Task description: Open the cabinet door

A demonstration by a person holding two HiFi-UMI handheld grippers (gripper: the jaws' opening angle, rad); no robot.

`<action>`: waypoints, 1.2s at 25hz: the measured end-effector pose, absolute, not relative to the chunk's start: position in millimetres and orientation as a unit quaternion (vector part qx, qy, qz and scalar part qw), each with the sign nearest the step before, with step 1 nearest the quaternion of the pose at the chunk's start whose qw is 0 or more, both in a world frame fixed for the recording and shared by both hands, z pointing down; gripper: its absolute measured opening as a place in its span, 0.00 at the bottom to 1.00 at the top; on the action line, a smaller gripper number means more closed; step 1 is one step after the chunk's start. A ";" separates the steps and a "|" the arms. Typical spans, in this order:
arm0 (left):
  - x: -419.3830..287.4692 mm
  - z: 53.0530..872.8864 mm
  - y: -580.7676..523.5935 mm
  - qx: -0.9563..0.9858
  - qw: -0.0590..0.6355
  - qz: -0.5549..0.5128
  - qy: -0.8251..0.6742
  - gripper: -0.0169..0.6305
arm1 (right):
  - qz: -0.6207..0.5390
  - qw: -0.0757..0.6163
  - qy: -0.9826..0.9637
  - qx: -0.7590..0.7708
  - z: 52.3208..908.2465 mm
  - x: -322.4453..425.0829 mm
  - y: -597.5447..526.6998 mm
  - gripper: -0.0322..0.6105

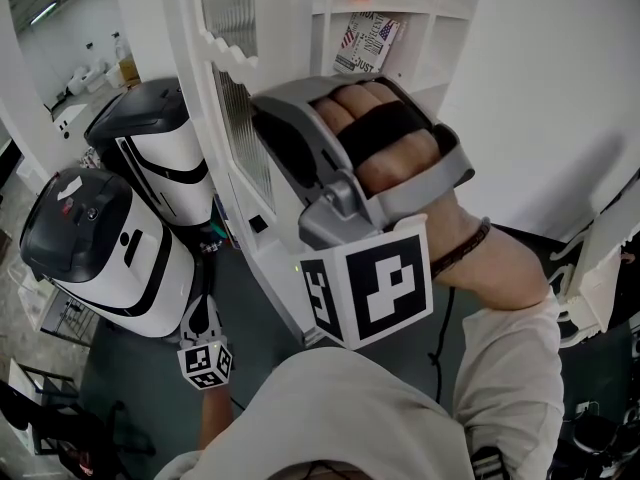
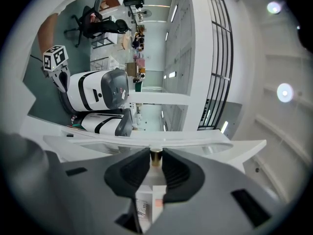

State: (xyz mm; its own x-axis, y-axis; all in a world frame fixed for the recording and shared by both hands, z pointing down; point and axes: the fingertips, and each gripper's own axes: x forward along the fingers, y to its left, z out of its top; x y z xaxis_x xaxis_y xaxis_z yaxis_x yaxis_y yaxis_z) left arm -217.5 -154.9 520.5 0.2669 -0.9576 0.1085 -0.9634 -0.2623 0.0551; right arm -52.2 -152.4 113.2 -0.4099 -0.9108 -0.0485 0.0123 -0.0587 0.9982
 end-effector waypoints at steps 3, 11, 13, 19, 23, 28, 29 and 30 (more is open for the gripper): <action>-215.1 520.2 -156.5 0.795 0.054 0.027 -0.603 0.02 | -0.613 0.370 -0.582 0.385 112.9 -53.8 -149.7 0.18; -214.9 520.2 -159.2 0.797 0.054 0.026 -0.600 0.02 | -0.618 0.364 -0.588 0.374 112.4 -63.9 -144.2 0.18; -214.2 520.2 -159.5 0.797 0.055 0.027 -0.601 0.02 | -0.619 0.361 -0.591 0.371 111.7 -64.9 -143.1 0.18; -213.2 521.2 -160.9 0.797 0.056 0.028 -0.601 0.02 | -0.624 0.345 -0.598 0.366 109.2 -65.6 -140.3 0.19; -212.3 520.6 -162.1 0.797 0.055 0.029 -0.600 0.02 | -0.625 0.329 -0.606 0.365 104.6 -65.8 -137.7 0.26; -207.8 520.2 -165.6 0.799 0.054 0.032 -0.598 0.02 | -0.624 0.298 -0.625 0.362 98.2 -63.3 -130.4 0.37; -206.4 520.7 -166.3 0.800 0.055 0.033 -0.597 0.02 | -0.627 0.293 -0.626 0.361 97.2 -63.0 -128.5 0.39; -205.2 521.2 -167.1 0.800 0.055 0.034 -0.596 0.02 | -0.629 0.290 -0.626 0.359 96.5 -62.9 -126.9 0.43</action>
